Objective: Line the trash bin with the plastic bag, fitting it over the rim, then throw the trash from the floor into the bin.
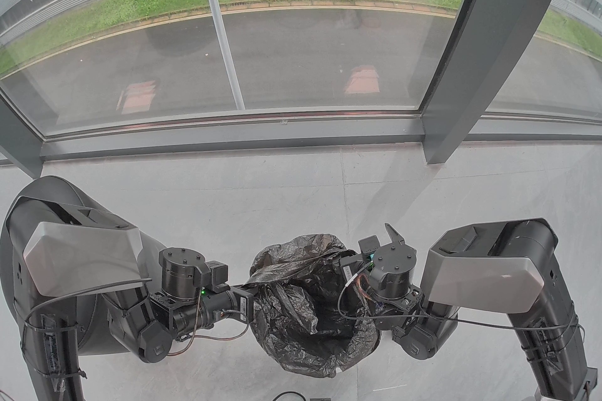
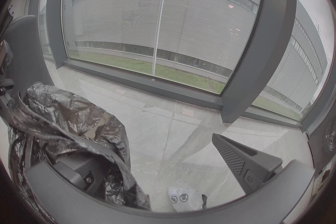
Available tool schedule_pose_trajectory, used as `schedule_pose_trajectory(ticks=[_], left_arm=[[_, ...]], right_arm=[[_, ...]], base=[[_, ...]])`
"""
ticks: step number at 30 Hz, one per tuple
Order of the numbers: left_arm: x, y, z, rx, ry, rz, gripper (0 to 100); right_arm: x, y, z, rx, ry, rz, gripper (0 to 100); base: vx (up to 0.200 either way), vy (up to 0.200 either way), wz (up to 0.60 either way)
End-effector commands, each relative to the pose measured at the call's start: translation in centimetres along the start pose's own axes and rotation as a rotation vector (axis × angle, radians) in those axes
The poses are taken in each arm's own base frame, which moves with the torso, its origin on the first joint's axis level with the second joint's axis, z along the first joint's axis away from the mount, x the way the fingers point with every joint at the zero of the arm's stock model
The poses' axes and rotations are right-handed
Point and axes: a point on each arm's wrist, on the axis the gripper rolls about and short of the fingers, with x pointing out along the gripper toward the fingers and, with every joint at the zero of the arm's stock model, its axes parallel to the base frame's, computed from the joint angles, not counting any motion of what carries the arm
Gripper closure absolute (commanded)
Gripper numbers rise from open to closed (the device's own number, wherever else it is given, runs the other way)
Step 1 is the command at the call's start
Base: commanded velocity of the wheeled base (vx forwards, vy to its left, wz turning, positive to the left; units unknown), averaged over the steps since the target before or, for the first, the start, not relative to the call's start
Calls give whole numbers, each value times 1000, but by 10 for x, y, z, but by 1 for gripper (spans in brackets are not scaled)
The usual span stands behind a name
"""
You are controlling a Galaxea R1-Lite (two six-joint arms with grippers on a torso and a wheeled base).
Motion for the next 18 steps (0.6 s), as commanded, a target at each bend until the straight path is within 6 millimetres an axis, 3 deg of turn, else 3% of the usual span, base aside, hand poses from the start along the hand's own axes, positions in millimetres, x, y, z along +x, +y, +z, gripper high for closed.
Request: schedule_pose_trajectory(ticks=[1, 14, 15, 18], left_arm=[[-4, -6, -6, 5, 15, -16, 100], [-4, -8, -7, -10, 19, 24, 100], [-4, -8, -7, -10, 14, 43, 0], [-6, -9, -6, -8, 5, 45, 0]], right_arm=[[-1, 0, 3, 12, -18, 0, 0], [-1, 1, 4, 12, -19, 0, 0], [-1, 1, 4, 12, -19, 0, 0], [-1, 0, 4, 13, -20, 0, 0]], base=[[0, 0, 0], [0, 0, 0], [0, 0, 0], [0, 0, 0]])
